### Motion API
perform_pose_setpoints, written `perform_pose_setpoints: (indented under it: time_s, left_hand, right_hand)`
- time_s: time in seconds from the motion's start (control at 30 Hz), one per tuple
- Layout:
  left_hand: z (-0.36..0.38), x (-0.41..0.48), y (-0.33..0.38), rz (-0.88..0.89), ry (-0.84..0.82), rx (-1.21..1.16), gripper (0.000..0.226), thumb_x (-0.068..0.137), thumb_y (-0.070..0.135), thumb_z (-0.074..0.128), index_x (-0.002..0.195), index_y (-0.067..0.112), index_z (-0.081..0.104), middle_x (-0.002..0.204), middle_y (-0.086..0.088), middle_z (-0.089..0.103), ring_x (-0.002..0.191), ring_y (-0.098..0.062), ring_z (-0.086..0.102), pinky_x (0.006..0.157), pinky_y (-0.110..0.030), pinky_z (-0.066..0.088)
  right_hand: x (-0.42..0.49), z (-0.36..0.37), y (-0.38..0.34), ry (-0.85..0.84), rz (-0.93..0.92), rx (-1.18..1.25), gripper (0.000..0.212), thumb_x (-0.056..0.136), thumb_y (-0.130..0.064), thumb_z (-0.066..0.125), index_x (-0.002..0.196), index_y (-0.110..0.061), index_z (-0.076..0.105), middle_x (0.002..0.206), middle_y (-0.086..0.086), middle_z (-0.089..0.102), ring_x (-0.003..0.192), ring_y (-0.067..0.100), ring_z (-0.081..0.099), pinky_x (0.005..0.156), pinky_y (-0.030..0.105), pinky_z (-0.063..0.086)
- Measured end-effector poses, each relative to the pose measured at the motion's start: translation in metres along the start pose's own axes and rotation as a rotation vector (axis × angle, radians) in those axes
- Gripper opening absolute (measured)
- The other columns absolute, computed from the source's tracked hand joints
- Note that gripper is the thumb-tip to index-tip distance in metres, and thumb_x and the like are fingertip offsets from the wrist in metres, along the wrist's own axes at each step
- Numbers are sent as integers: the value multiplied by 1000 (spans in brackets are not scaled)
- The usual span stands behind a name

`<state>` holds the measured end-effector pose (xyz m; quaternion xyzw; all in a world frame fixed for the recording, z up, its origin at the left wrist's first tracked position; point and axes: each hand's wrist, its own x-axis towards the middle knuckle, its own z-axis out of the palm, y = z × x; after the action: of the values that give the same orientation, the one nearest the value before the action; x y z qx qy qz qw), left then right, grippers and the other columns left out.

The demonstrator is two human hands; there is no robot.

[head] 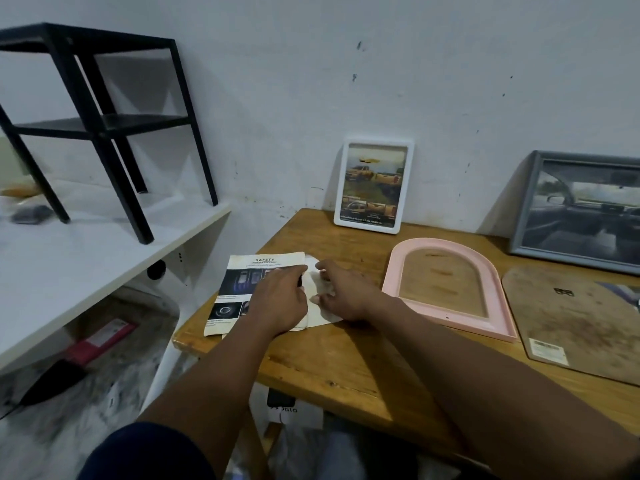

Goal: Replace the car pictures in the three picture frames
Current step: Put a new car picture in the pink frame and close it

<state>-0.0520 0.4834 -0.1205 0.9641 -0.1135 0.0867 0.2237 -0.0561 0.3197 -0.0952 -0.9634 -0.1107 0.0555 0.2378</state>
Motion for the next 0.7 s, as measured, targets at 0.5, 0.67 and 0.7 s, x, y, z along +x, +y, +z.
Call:
perform_pose_setpoints:
  time_s: [0.5,0.67,0.7]
  left_hand:
    - [-1,-2,-3,34,13,-44,41,99,17,55,140,16,54,140,-10,59,129,-28,51,108,-41,40]
    - [-2,-2,-1,27,34,-49,45,100,18,54,145,18,50,146,-8,55,134,-27,49,112,-43,38]
    - [-3,-2,-1,23,35,-58,44,100,18,55,144,19,51,145,-8,55,133,-27,49,111,-43,39]
  right_hand:
    - [10,-7,-3,-90,29,-79,77,94,-50,57,155,-28,16,161,3,31,147,32,29,118,58,15]
    - [9,0,-10,34,46,120,73,89,-29,71,147,-33,27,150,0,49,132,32,48,106,48,41]
    - [8,1,-12,66,50,148,74,88,-24,72,146,-34,27,148,0,50,129,31,51,99,42,46]
